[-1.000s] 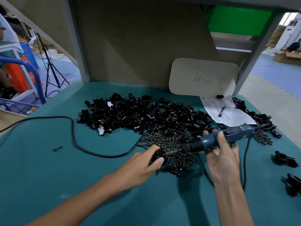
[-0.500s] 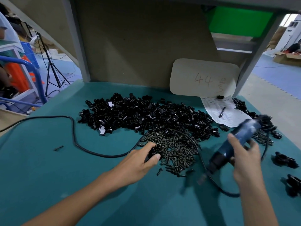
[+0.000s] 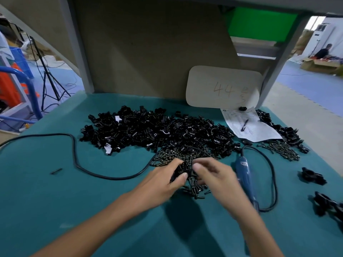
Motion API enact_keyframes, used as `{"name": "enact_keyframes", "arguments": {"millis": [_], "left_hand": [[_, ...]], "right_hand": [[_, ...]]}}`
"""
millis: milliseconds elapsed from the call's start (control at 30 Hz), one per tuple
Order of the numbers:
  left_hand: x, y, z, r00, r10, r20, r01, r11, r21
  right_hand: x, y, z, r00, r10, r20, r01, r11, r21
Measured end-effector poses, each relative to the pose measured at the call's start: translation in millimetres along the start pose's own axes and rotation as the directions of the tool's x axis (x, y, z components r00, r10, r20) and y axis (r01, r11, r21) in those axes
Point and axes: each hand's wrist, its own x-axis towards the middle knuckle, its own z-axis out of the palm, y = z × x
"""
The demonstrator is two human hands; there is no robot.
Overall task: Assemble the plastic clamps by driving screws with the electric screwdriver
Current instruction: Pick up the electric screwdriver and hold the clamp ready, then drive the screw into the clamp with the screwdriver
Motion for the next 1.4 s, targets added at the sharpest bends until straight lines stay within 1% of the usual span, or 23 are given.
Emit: {"name": "enact_keyframes", "arguments": {"millis": [67,133,233,267,300,333,367,400,433,467,500,533,600,700,800,900,967,1033,1100,1233,1400], "left_hand": [[1.6,-2.7,0.7,1.000,0.006,-0.010,-0.005,1.000,0.015],[1.5,-6.6,-0.2,1.000,0.005,-0.016,-0.005,0.999,0.032],[2.2,-13.4,-4.0,0.999,-0.025,-0.028,0.026,0.999,0.039],[2.5,-14.9,-5.7,0.999,-0.039,-0.032,0.040,0.998,0.042],[2.2,-16.2,-7.3,0.998,-0.048,-0.035,0.049,0.998,0.046],[1.9,-16.4,-8.4,0.998,-0.049,-0.034,0.051,0.998,0.048],[1.5,-15.7,-9.2,0.998,-0.046,-0.029,0.048,0.998,0.047],[1.4,-13.8,-9.6,0.999,-0.040,-0.021,0.041,0.998,0.042],[1.5,-11.2,-10.0,0.999,-0.033,-0.011,0.034,0.999,0.041],[1.7,-8.2,-10.2,1.000,-0.031,-0.002,0.031,0.999,0.044],[2.1,-5.4,-10.4,0.999,-0.038,0.006,0.037,0.998,0.049],[2.4,-2.7,-11.3,0.999,-0.050,0.015,0.049,0.997,0.053],[2.4,0.5,-14.0,0.995,-0.093,0.038,0.091,0.995,0.051],[3.0,6.5,-22.6,0.991,-0.122,0.059,0.122,0.993,0.010],[2.9,18.2,-37.0,0.996,-0.080,0.034,0.081,0.996,-0.033],[1.2,31.0,-49.0,0.997,-0.013,-0.076,0.009,0.999,-0.053],[-0.1,39.1,-54.7,0.985,0.027,-0.168,-0.038,0.997,-0.061],[-0.8,48.3,-60.7,0.960,0.059,-0.272,-0.085,0.993,-0.082],[-1.2,58.6,-68.1,0.925,0.101,-0.366,-0.160,0.978,-0.136],[-4.6,83.5,-85.6,0.892,0.142,-0.430,-0.278,0.921,-0.272],[-10.1,108.3,-102.6,0.848,0.227,-0.480,-0.413,0.850,-0.327]], "right_hand": [[2.9,-1.1,18.1,0.999,-0.031,-0.018,0.030,0.999,-0.026],[7.6,1.0,23.3,0.999,-0.007,-0.039,0.005,0.999,-0.045],[15.8,6.4,17.9,0.997,0.036,-0.074,-0.037,0.999,-0.018],[19.8,8.3,13.3,0.996,0.029,-0.085,-0.035,0.997,-0.067],[22.8,10.8,8.8,0.997,0.014,-0.074,-0.026,0.986,-0.165],[23.4,12.2,6.0,0.999,0.002,-0.035,-0.011,0.967,-0.256],[22.5,12.2,6.4,1.000,0.007,0.004,-0.005,0.963,-0.270],[20.9,11.8,10.1,0.998,0.032,0.049,-0.022,0.981,-0.193],[18.5,10.7,16.4,0.993,0.067,0.100,-0.064,0.997,-0.031],[15.7,8.3,23.4,0.984,0.101,0.146,-0.122,0.982,0.144],[13.5,7.1,28.5,0.977,0.127,0.170,-0.174,0.938,0.300],[12.8,5.7,30.9,0.976,0.137,0.168,-0.194,0.899,0.392],[13.2,4.5,29.7,0.977,0.134,0.167,-0.199,0.855,0.478],[14.4,-1.9,23.2,0.978,0.103,0.181,-0.189,0.803,0.565],[12.4,-14.5,18.6,0.980,0.069,0.188,-0.178,0.727,0.663],[9.2,-26.3,13.7,0.987,0.017,0.158,-0.127,0.679,0.723],[6.7,-36.0,11.7,0.992,-0.018,0.122,-0.079,0.667,0.741],[4.9,-47.4,8.9,0.995,-0.055,0.086,-0.027,0.671,0.741],[3.0,-60.2,6.1,0.994,-0.095,0.052,0.027,0.676,0.736],[-2.9,-86.8,0.1,0.981,-0.195,0.000,0.127,0.639,0.759],[-11.4,-113.9,-6.6,0.952,-0.300,-0.062,0.236,0.589,0.773]]}}
